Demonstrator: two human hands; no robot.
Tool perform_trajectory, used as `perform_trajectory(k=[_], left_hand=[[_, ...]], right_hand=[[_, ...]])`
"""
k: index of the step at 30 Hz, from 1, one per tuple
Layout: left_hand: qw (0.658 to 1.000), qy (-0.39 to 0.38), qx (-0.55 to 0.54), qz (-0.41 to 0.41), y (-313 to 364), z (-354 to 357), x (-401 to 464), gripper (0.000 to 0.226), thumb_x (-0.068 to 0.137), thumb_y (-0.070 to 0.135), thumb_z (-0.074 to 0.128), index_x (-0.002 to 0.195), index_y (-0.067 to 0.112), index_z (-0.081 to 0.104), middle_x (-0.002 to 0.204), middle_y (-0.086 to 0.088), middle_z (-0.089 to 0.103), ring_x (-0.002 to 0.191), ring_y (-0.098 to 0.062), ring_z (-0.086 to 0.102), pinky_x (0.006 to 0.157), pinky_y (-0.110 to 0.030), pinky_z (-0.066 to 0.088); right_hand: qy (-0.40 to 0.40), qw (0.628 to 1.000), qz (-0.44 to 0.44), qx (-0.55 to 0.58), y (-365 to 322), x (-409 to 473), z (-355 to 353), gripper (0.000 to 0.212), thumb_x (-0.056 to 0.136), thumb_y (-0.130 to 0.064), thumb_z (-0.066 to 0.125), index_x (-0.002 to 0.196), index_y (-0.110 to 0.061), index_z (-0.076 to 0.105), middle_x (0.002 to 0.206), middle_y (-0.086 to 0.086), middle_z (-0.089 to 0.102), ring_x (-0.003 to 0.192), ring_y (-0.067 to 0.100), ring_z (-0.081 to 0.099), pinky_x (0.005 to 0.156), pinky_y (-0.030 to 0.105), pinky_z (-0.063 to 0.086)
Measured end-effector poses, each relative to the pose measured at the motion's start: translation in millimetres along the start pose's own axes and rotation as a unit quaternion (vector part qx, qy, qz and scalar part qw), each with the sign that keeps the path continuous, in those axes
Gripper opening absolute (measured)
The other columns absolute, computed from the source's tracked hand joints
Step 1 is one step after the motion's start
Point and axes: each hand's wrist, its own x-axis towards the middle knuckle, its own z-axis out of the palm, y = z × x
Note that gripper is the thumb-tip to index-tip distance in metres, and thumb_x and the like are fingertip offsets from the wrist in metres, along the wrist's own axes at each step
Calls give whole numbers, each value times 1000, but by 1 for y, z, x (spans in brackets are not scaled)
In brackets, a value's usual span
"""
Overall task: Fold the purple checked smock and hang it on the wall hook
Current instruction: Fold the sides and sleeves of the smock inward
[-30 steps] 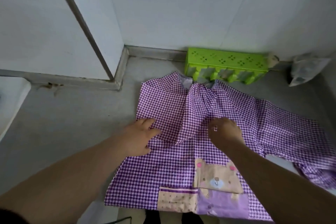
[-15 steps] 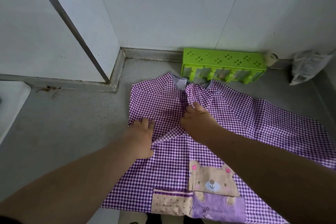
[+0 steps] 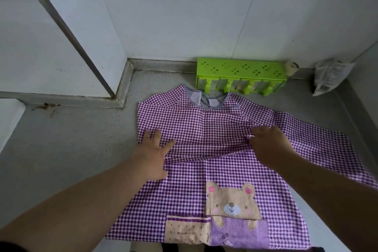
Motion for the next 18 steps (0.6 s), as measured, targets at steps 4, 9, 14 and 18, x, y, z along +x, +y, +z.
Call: perform_trajectory(k=[4, 9, 14, 18], left_hand=[[999, -36, -29, 1, 0, 1, 6, 112, 91, 60, 67, 157, 57, -23, 171, -13, -32, 158, -47, -19, 128, -64, 17], [998, -55, 6, 16, 7, -20, 12, 118, 88, 51, 76, 163, 46, -15, 173, -13, -27, 160, -45, -12, 129, -60, 21], [988, -3, 46, 147, 44, -39, 14, 111, 88, 42, 77, 165, 45, -3, 176, 1, -19, 163, -33, -2, 128, -52, 26], [980, -23, 55, 192, 100, -52, 19, 97, 94, 53, 66, 164, 49, -1, 177, 0, -15, 163, -36, 1, 128, -54, 24]], right_hand=[[-13, 992, 10, 123, 0, -13, 19, 45, 91, -22, 49, 133, -31, 63, 147, -6, 55, 131, 20, 56, 99, 42, 52], [9, 903, 232, 360, 8, -39, 31, 38, 84, -31, 60, 122, -35, 67, 134, -5, 60, 122, 24, 59, 103, 42, 49], [-29, 775, 418, 473, 22, -81, 61, 28, 85, -33, 51, 90, -15, 72, 105, 18, 70, 96, 40, 65, 85, 42, 54], [-97, 648, 524, 544, 39, -106, 92, 32, 99, -21, 48, 117, -5, 69, 125, 23, 68, 117, 41, 63, 95, 40, 51]])
